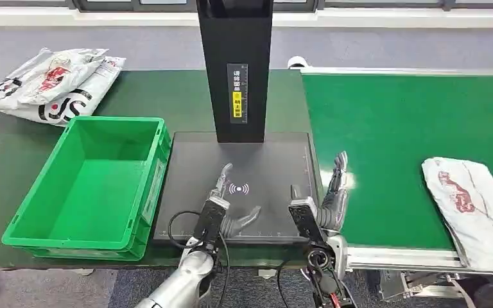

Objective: Moved the parcel from conveyor to table for the left to box.

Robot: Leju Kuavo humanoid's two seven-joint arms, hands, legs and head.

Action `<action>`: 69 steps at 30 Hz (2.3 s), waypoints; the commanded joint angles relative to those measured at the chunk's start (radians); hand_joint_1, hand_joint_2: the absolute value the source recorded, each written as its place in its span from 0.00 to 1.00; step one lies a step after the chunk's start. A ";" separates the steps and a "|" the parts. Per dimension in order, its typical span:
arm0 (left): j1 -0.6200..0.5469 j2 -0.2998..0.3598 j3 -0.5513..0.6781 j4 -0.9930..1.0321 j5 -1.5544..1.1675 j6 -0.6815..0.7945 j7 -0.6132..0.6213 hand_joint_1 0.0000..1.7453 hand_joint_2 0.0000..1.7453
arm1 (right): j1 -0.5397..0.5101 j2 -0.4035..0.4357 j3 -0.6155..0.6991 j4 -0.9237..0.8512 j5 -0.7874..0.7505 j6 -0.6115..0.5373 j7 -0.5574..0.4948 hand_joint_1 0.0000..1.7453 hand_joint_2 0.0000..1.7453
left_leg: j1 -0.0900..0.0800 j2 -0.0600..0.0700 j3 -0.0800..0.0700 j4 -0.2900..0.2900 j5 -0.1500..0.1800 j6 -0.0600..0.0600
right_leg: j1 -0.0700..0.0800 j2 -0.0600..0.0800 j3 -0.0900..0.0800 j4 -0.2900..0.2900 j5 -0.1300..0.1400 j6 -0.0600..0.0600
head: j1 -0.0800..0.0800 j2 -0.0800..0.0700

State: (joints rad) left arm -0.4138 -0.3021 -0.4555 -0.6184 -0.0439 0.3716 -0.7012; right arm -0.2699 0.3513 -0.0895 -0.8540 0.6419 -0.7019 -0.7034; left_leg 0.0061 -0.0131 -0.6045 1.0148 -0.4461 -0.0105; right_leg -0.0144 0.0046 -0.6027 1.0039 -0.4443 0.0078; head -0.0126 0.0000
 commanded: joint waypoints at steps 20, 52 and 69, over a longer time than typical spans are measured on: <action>-0.172 0.010 0.172 0.191 0.015 -0.007 0.003 0.00 1.00 | -0.198 -0.060 -0.829 0.019 0.596 0.004 0.005 0.00 1.00 | 0.000 0.001 0.003 -0.001 0.000 0.000 | 0.000 -0.001 0.003 -0.001 0.000 0.000 | 0.000 0.000; -0.205 0.027 0.210 0.204 -0.013 -0.029 0.003 0.00 1.00 | -0.241 -0.311 -0.555 0.258 0.929 0.004 0.726 0.00 1.00 | 0.000 0.002 0.002 -0.001 0.000 0.001 | 0.000 0.001 0.003 -0.002 0.001 0.000 | 0.000 0.000; -0.258 0.057 0.245 0.230 -0.025 -0.033 0.003 0.00 1.00 | -0.227 -0.468 -0.271 0.624 0.928 0.012 1.122 0.00 1.00 | 0.001 -0.001 0.003 -0.001 0.000 0.000 | 0.001 -0.001 0.005 -0.002 0.001 0.000 | 0.000 0.000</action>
State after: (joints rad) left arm -0.6260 -0.2747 -0.2739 -0.4460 -0.0648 0.3678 -0.7015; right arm -0.5015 -0.0564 -0.5151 -0.4247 1.5717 -0.7000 0.3764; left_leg 0.0061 -0.0154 -0.6047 1.0151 -0.4454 -0.0101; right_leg -0.0144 0.0032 -0.6018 1.0041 -0.4432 0.0084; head -0.0126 0.0000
